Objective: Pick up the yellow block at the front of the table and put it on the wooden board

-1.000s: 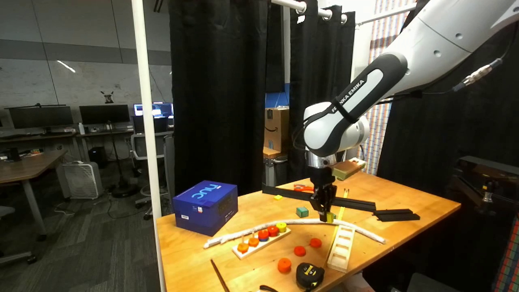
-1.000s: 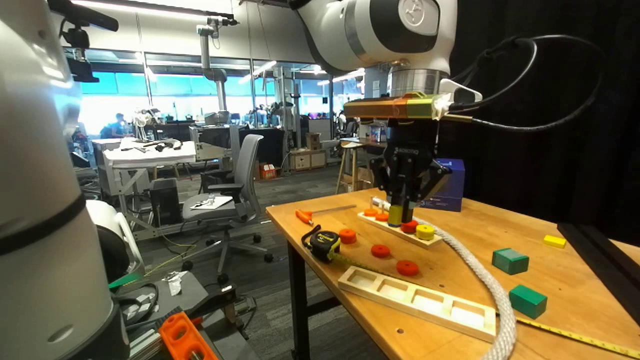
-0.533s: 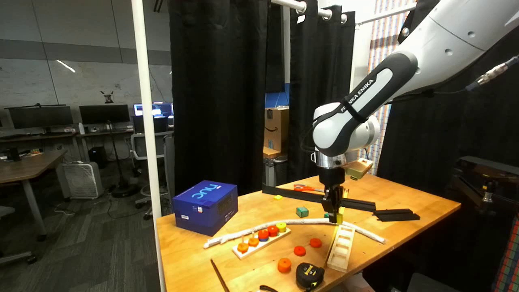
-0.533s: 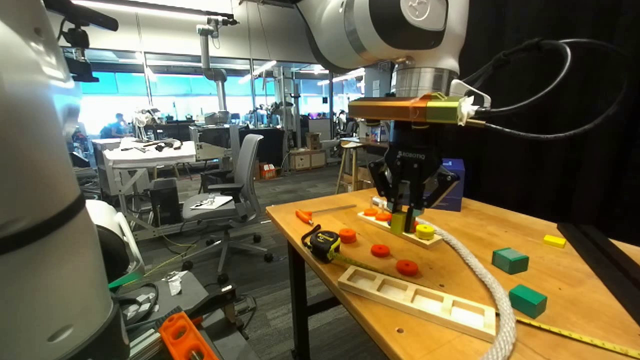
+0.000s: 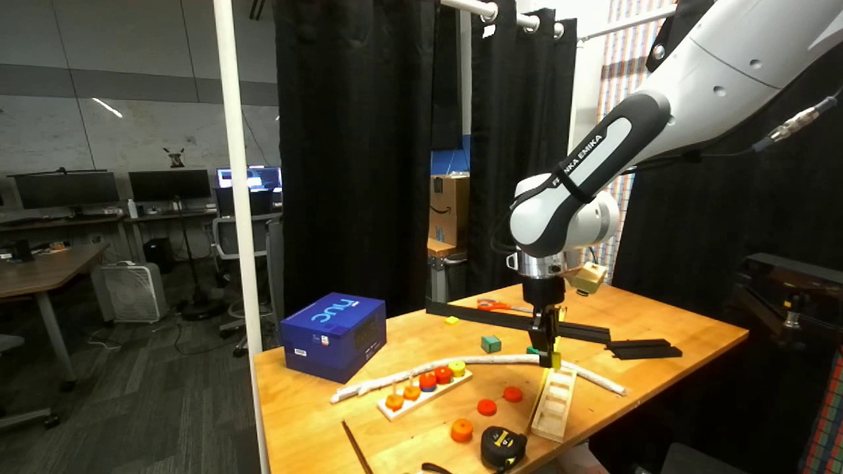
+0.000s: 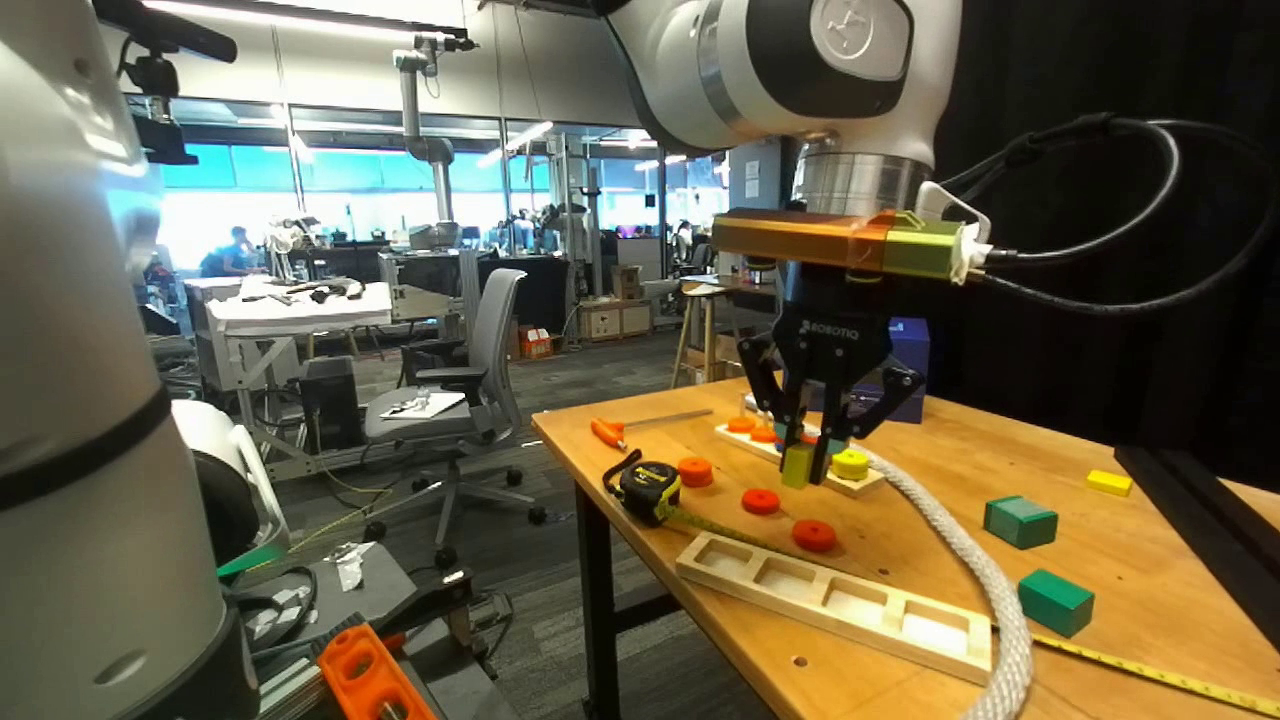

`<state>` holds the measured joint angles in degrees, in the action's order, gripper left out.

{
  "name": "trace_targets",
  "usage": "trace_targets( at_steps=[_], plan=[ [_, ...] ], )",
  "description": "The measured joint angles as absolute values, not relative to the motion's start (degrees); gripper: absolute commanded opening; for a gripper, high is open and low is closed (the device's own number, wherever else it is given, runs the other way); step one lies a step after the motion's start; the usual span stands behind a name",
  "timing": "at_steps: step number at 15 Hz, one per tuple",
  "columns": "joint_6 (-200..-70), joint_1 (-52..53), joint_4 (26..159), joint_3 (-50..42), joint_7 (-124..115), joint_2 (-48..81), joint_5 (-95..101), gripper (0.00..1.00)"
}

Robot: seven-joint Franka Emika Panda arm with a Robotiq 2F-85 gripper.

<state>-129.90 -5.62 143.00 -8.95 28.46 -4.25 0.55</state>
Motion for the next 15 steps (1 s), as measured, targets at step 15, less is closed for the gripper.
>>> trace_targets(
  at_steps=[15],
  plan=[
    [-134.5,-9.2,141.8,-10.6,41.6,3.3,-6.4,0.18]
  ],
)
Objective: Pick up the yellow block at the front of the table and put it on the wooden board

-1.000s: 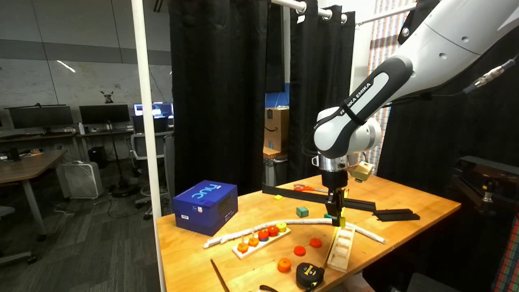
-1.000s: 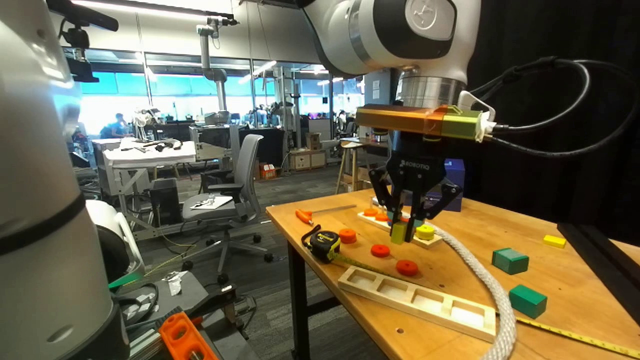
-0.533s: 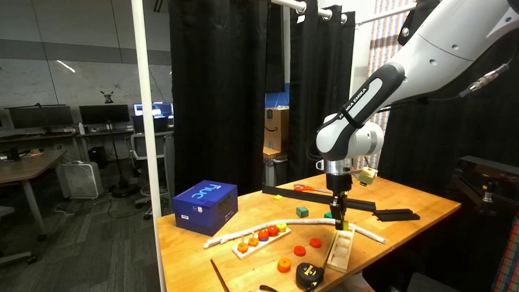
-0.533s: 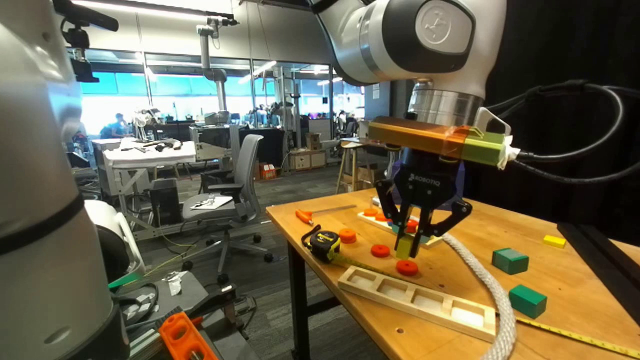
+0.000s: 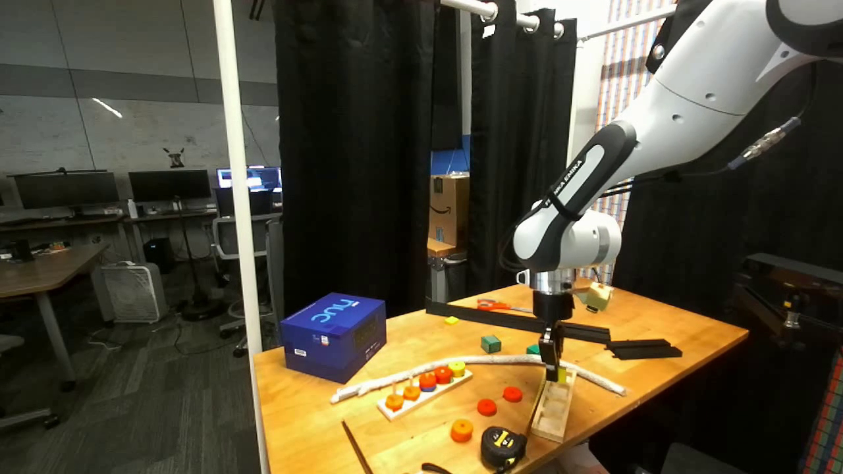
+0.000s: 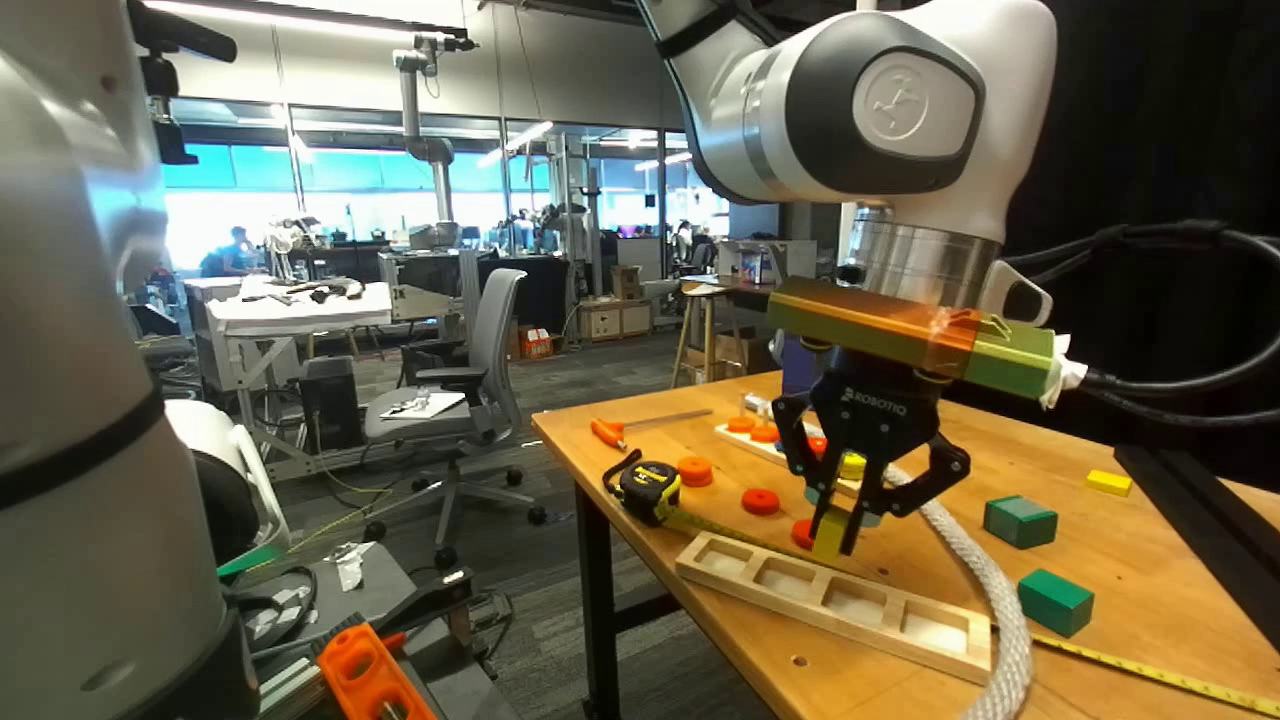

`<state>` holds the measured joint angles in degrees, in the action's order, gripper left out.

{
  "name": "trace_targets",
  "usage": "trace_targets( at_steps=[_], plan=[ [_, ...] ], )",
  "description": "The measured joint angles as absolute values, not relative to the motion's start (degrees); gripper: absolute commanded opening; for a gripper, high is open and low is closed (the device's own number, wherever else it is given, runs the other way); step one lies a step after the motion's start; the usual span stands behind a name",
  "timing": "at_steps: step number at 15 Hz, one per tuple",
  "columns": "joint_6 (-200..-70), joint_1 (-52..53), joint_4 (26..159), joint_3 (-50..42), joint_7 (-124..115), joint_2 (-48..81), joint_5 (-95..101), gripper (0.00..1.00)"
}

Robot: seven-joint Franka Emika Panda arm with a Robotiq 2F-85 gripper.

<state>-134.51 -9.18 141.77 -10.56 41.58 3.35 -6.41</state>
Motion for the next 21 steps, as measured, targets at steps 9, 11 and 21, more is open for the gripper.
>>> trace_targets(
  at_steps=[9,11,21],
  plan=[
    [-136.4,-11.0,139.2,-9.9,44.9,8.6,-8.1,0.18],
    [-136.6,-11.4,138.8,-9.7,45.2,9.1,-8.1,0.18],
    [-136.6,-12.5,138.4,-9.1,46.0,9.6,-8.1,0.18]
  ],
)
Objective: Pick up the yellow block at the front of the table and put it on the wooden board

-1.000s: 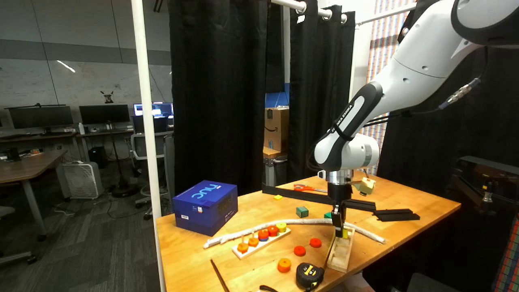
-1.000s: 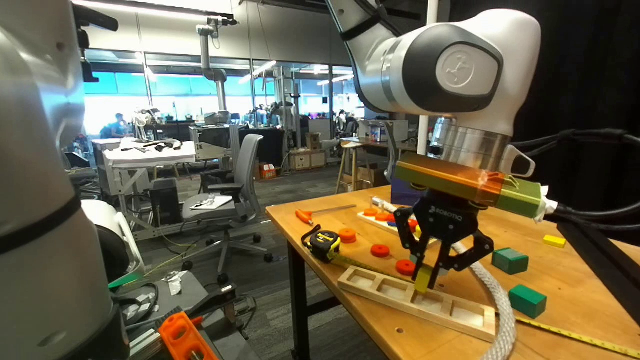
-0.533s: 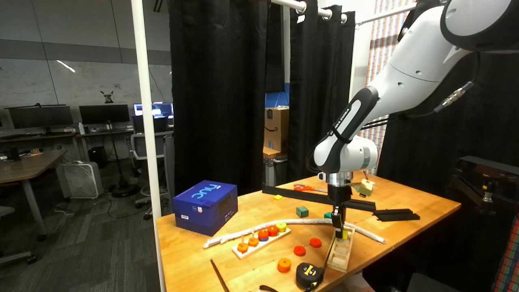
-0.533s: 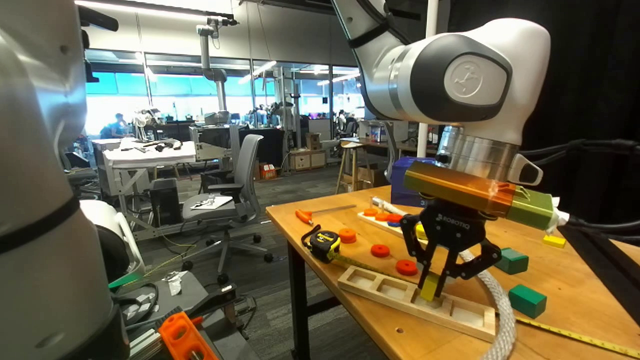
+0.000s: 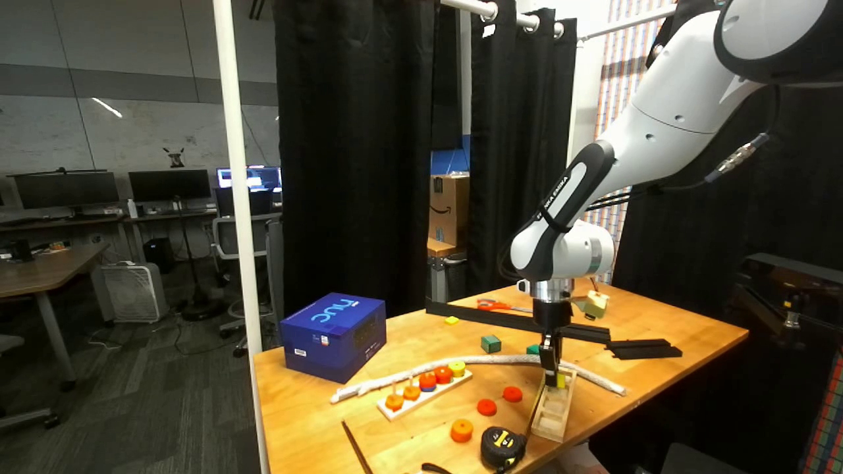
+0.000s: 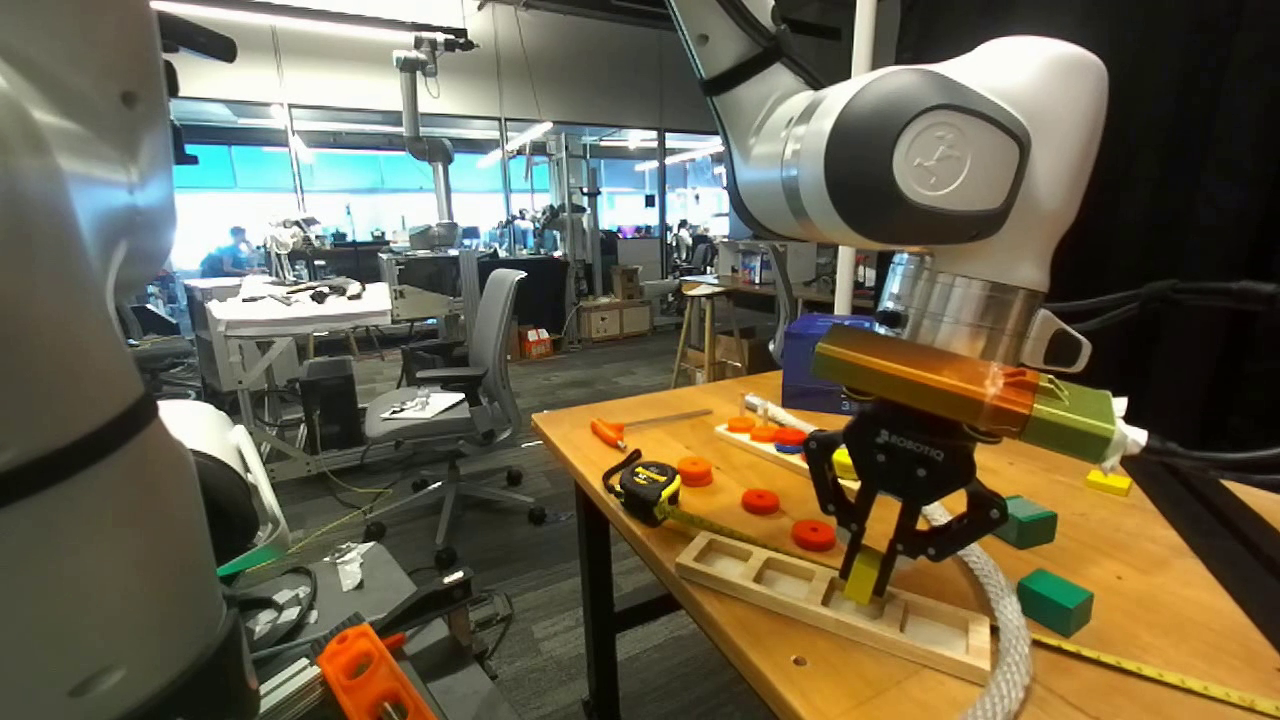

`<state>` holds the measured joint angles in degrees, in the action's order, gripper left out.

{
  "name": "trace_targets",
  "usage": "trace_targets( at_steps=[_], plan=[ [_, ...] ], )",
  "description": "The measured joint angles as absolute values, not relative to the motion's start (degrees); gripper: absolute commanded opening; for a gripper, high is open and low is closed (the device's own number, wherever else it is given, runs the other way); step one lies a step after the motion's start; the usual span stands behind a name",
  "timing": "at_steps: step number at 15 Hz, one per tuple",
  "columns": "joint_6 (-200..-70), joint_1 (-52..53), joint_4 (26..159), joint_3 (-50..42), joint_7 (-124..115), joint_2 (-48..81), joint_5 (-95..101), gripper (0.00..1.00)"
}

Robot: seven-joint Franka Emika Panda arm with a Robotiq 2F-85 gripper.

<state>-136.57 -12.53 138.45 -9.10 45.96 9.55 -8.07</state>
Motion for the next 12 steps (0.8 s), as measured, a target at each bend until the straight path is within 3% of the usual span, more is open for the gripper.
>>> trace_targets(
  at_steps=[8,9,10,12],
  plan=[
    [-136.6,-12.8,138.5,-9.1,46.0,9.7,-8.1,0.19],
    [-136.6,-12.9,138.5,-9.1,46.0,9.8,-8.1,0.22],
    [-136.6,-12.9,138.5,-9.1,46.0,9.8,-8.1,0.46],
    [-136.6,-12.9,138.4,-9.1,46.0,9.9,-8.1,0.5]
  ],
)
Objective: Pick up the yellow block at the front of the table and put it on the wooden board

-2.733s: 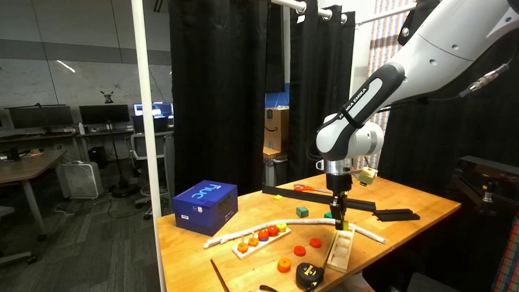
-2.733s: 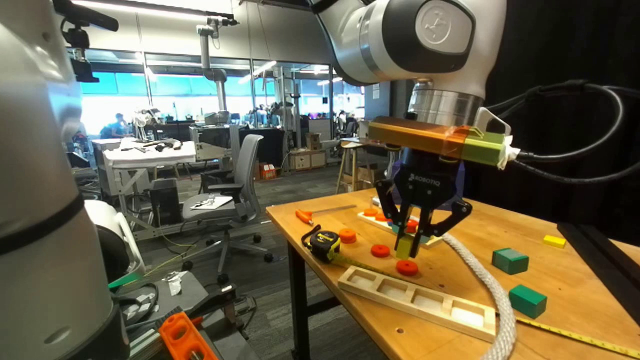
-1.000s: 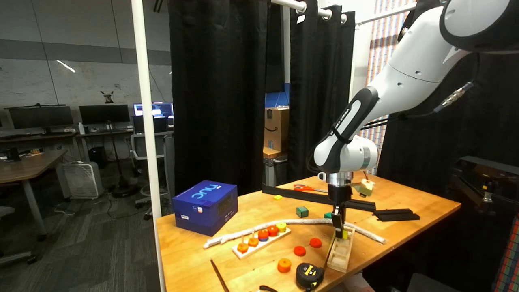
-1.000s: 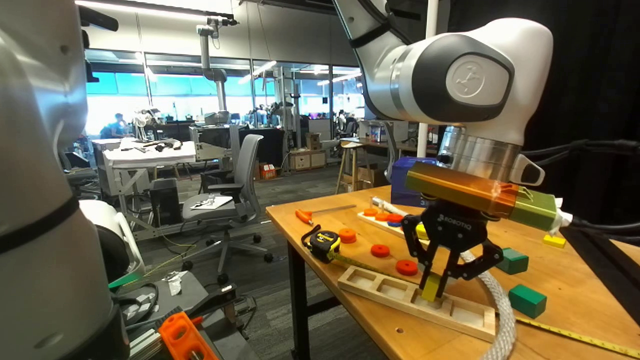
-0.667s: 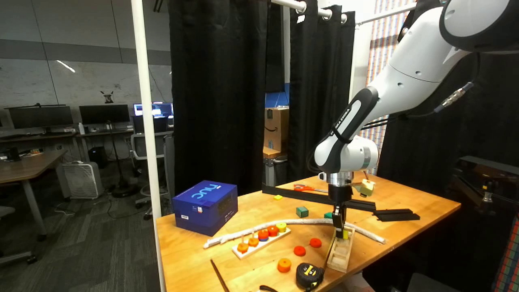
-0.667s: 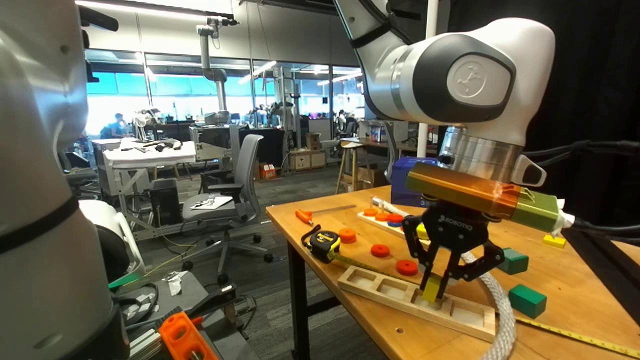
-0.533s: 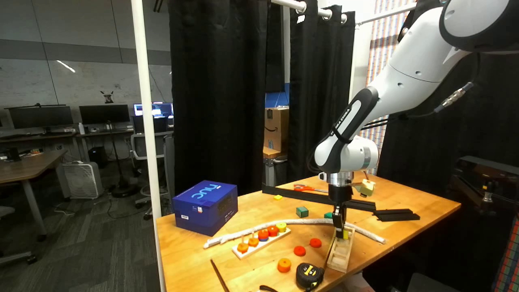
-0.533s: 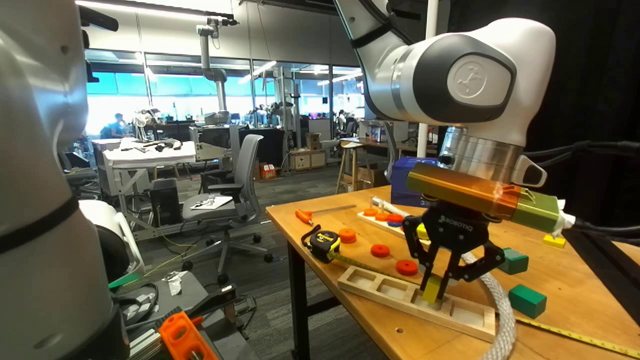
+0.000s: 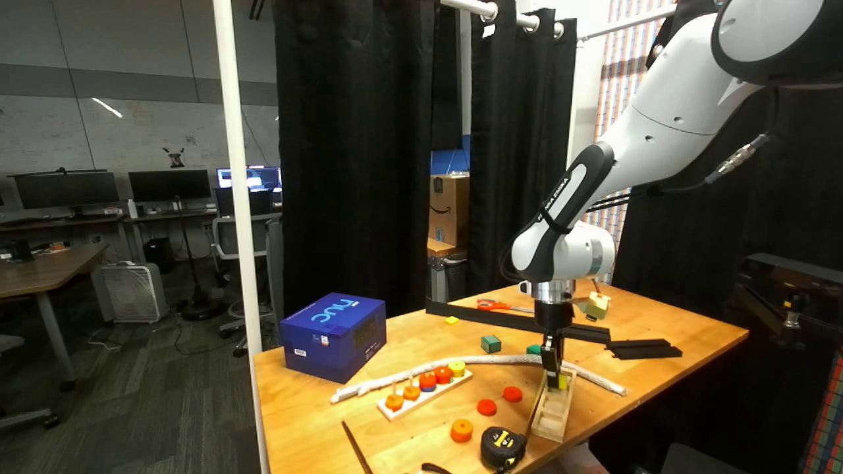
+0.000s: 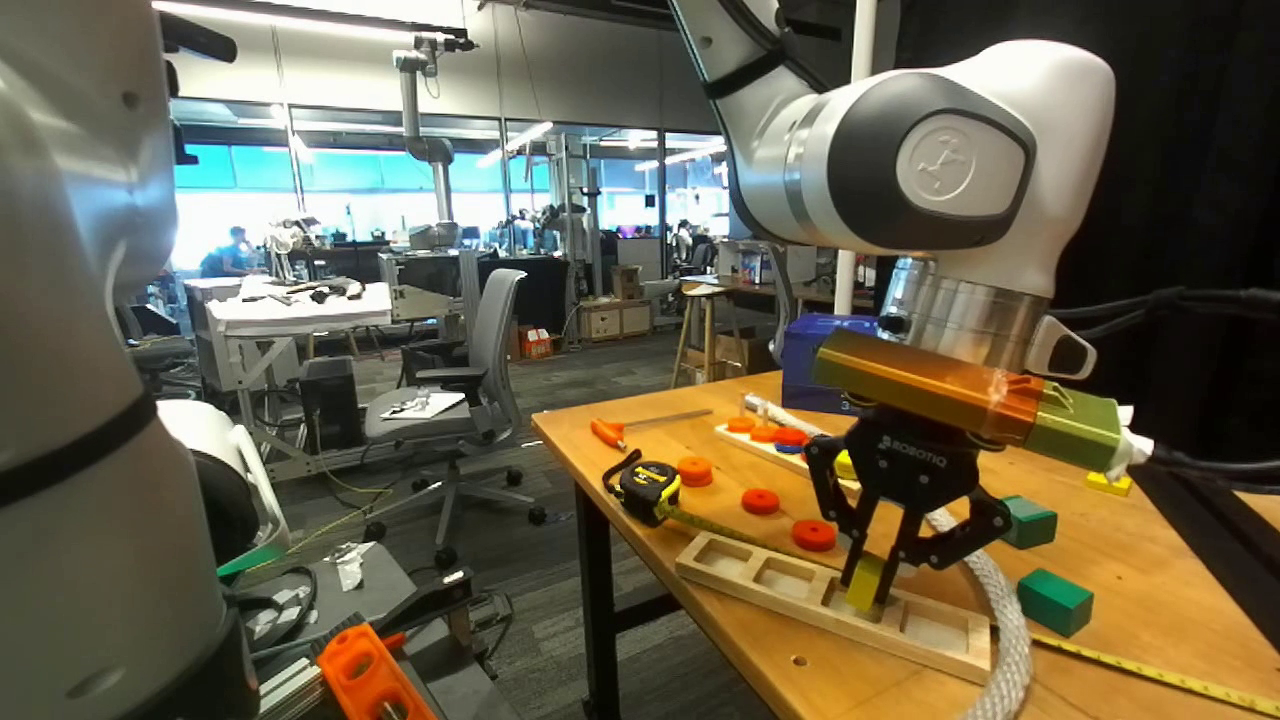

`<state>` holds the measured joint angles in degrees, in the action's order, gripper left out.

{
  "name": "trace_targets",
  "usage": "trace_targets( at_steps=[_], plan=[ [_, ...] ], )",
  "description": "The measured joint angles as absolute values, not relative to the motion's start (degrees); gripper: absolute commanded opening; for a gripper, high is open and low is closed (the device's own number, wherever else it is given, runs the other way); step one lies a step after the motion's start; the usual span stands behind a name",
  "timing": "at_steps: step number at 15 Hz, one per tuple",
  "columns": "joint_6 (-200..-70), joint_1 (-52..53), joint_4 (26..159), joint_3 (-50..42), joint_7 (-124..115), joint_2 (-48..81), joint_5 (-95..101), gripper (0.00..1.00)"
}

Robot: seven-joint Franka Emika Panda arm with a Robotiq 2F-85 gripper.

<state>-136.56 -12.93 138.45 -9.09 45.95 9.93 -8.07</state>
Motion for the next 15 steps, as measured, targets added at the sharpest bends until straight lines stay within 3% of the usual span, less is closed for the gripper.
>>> trace_targets(
  at_steps=[7,15],
  plan=[
    [-136.5,-13.0,138.4,-9.1,45.9,10.1,-8.1,0.99],
    [-136.5,-11.4,137.1,-8.2,38.6,9.2,-4.5,1.0]
  ],
)
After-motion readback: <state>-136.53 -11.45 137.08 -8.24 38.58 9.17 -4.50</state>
